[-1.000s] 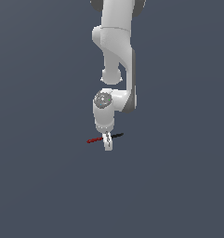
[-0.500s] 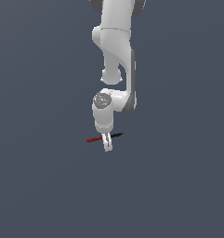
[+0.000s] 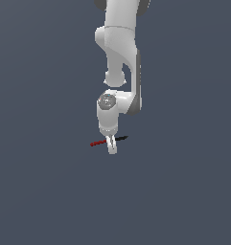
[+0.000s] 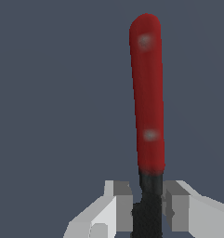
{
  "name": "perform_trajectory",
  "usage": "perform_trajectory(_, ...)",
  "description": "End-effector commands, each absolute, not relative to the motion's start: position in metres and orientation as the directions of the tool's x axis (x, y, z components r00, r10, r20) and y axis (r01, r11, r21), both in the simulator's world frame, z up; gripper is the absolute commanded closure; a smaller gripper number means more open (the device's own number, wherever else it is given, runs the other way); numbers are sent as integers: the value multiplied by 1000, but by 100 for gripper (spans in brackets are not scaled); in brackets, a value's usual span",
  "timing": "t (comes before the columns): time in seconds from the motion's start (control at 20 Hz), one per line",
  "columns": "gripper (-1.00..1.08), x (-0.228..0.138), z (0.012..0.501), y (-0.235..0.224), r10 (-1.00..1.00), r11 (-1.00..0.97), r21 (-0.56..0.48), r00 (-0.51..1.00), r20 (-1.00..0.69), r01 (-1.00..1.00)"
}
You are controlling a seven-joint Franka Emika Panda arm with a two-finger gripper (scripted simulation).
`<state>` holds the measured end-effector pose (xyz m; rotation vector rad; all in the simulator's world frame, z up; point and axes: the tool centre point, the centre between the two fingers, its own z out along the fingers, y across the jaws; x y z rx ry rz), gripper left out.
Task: Pick up the object and move it to a goal position.
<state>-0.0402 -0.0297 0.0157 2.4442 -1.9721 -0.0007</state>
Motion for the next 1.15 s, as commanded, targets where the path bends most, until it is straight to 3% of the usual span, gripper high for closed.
perform_trajectory(0.0, 108, -43, 22, -24, -977, -212, 0, 212, 0, -977)
perform_trajectory(0.7, 108, -72, 90, 36, -977, -215, 0, 215, -1, -977)
perform_trajectory(1.1, 108, -77, 104, 48, -977, -215, 0, 215, 0, -977)
